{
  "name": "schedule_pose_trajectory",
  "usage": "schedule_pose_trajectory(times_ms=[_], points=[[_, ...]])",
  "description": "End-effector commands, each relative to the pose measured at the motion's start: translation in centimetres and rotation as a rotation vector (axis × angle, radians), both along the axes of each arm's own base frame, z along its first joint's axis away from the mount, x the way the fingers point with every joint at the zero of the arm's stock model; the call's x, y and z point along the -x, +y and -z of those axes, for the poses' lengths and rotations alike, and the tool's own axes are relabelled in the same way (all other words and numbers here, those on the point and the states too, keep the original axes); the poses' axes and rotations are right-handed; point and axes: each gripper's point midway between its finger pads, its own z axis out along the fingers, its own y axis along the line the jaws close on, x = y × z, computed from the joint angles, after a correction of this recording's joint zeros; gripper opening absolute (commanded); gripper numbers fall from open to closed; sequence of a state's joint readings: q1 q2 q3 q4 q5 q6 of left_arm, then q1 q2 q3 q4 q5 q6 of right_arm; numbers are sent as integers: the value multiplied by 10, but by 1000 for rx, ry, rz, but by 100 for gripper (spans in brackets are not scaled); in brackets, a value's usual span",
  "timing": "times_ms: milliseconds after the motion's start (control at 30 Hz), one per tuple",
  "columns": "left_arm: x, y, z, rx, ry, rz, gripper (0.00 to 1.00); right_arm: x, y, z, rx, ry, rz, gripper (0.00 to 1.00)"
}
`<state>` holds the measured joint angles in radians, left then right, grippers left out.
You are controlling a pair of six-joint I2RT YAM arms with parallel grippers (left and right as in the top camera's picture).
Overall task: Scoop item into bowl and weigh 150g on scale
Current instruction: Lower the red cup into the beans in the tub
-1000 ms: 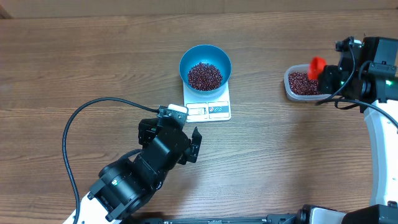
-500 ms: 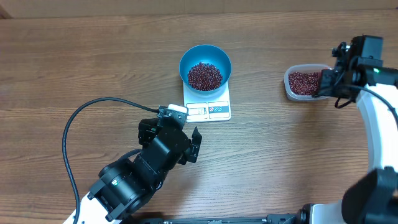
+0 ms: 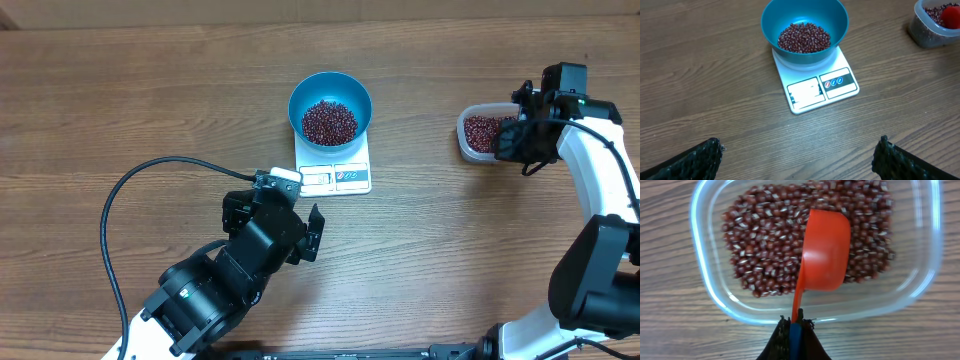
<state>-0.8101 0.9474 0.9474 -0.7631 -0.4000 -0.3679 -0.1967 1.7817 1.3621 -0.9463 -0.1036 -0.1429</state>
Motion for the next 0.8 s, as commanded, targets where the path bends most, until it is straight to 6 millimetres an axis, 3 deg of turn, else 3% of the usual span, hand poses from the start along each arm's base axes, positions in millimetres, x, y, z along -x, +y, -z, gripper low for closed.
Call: schedule_pose_trajectory(times_ms=[0,333,767], points=[[-1,1,3,8,7,-13,100,-1,19,3,-98,-8,-74,4],[-1,1,3,8,7,-13,100,-5,35,-2,-194,-37,-98,4],[-1,1,3,8,7,-13,100,-6,32,-3,-287,-62,-69,4]])
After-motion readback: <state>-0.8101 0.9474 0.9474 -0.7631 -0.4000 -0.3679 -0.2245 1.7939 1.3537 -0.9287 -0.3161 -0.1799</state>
